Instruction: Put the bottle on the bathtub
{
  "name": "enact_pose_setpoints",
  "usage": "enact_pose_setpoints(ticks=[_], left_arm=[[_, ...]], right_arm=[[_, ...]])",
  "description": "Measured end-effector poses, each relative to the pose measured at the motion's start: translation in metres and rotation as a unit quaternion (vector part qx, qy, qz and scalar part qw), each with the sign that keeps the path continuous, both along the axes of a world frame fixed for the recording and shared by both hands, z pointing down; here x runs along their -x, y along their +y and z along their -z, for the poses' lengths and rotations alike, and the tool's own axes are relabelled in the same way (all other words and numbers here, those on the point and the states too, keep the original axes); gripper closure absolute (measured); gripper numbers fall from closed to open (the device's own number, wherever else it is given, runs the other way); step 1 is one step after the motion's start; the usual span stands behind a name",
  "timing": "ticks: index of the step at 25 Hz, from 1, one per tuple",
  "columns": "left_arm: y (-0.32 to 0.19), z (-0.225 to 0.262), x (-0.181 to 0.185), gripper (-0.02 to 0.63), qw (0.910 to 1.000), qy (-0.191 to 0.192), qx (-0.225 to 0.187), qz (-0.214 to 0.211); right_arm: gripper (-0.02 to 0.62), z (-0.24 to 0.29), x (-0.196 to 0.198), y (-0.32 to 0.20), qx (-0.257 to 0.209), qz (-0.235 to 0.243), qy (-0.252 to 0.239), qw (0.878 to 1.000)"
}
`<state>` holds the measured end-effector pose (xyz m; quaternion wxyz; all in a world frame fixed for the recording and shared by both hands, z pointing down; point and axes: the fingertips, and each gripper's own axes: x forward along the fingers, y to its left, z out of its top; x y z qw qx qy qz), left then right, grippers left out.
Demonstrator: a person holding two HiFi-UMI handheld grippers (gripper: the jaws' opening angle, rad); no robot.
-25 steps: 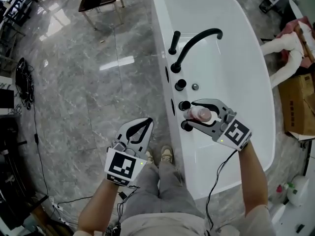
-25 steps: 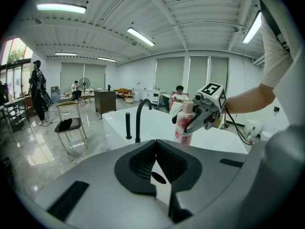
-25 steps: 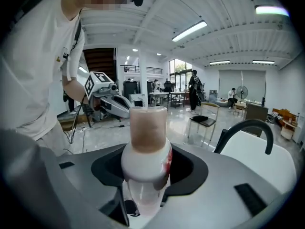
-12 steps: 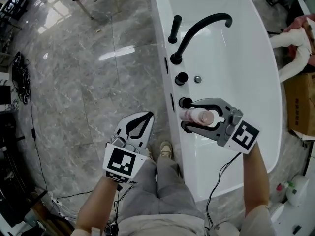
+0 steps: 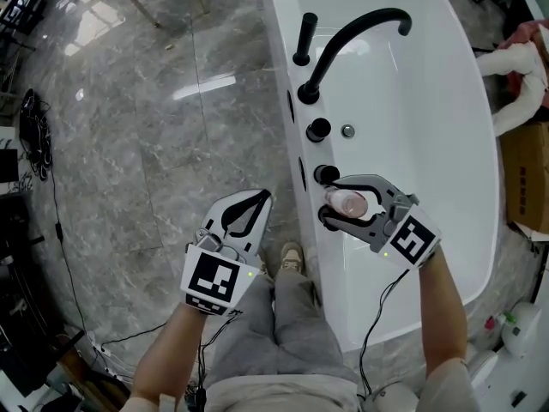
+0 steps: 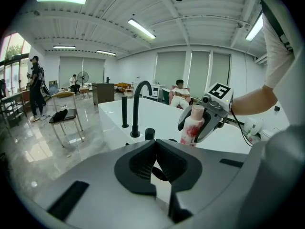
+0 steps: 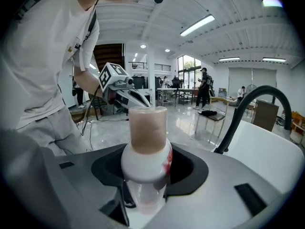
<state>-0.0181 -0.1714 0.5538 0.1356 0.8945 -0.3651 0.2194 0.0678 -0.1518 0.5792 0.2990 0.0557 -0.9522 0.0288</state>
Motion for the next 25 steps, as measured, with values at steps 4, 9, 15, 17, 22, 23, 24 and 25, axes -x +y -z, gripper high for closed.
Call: enact_pose_setpoints(ticks=[4,9,15,17,22,23,24,25], left_arm=[[0.002,-0.011,0.001,0.586,1.0,-0.002,0.006,-0.001],[0.006,-0.017,0.001,0.586,0.9998,-0.001,0.017,0.001],[0.011,-0.014,-0.002,0.586,0.9997,-0.003,0.022,-0.003],[0.013,-0.011,-0.004,0.586,0.9997,-0.002,0.023,-0.005],[0.018,-0.009,-0.005,0.586,0.9997,-0.003,0.025,-0.007],[0.019,-0.009,-0.005,0.586,0.9997,-0.003,0.025,-0.007],[0.02,-0.009,-0.005,0.586,0.9997,-0.004,0.025,-0.008],[0.02,-0.008,-0.005,0.586,0.9997,-0.005,0.025,-0.008]], right_arm=[[0.359,-0.01,0.002,-0.002,-0.005,-0.008,-0.017,1.0],[0.353,-0.012,-0.001,-0.005,0.006,-0.019,-0.025,0.999],[0.295,-0.018,0.0,-0.007,0.009,-0.04,-0.008,0.999],[0.288,-0.017,0.001,-0.006,0.006,-0.045,-0.008,0.999],[0.293,-0.016,0.001,-0.008,-0.003,-0.068,-0.011,0.998],[0.293,-0.015,0.001,-0.008,-0.003,-0.071,-0.012,0.997],[0.291,-0.015,0.001,-0.008,-0.002,-0.074,-0.013,0.997],[0.289,-0.014,0.001,-0.008,0.0,-0.08,-0.017,0.997]])
